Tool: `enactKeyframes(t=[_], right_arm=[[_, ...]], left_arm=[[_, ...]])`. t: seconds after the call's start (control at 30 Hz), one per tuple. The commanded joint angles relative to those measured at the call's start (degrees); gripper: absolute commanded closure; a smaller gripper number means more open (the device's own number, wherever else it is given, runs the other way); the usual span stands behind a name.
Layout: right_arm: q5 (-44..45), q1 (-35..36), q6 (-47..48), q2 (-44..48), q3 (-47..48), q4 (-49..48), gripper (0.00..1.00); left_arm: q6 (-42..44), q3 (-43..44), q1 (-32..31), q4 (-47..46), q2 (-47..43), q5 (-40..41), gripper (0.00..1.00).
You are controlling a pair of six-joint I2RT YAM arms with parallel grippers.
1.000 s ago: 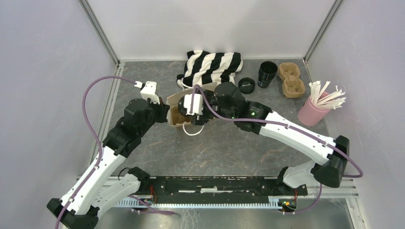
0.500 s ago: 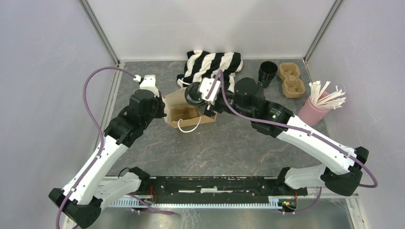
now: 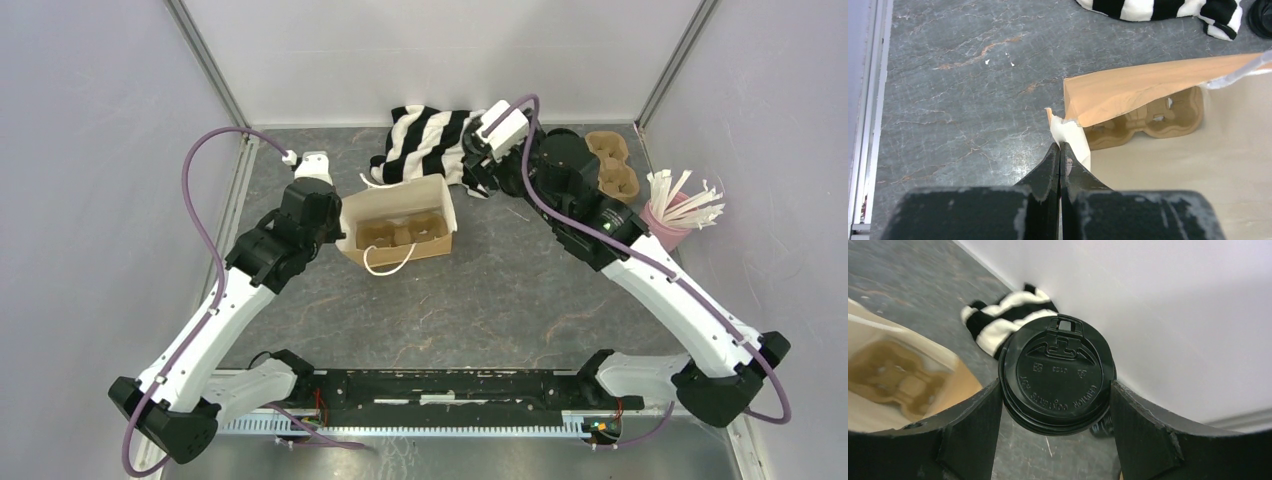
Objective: Pack the takeout coffee
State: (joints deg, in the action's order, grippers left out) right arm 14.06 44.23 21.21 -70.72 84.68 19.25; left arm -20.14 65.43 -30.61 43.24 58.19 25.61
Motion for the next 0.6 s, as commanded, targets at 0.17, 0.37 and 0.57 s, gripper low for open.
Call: enactKeyframes(t=[0.17,0.37,0.57], right_arm=[[-9.2,-11.5,-10.0,7.5,-31.7,-22.4,0.58],[-12.9,-12.5,-13.2,9.5,-48.8,-37.7,0.59],[-12.5,-12.6,-15.2,11.7,-60.6,-49.3,0.58]], left_arm=[[1.5,3.9,0.1,3.9,0.1,1.0,0.98],[2.9,4.4,0.1,3.4,0.3,-1.2,0.98],[4.0,4.4,0.1,3.0,0.4,-1.5,0.98]])
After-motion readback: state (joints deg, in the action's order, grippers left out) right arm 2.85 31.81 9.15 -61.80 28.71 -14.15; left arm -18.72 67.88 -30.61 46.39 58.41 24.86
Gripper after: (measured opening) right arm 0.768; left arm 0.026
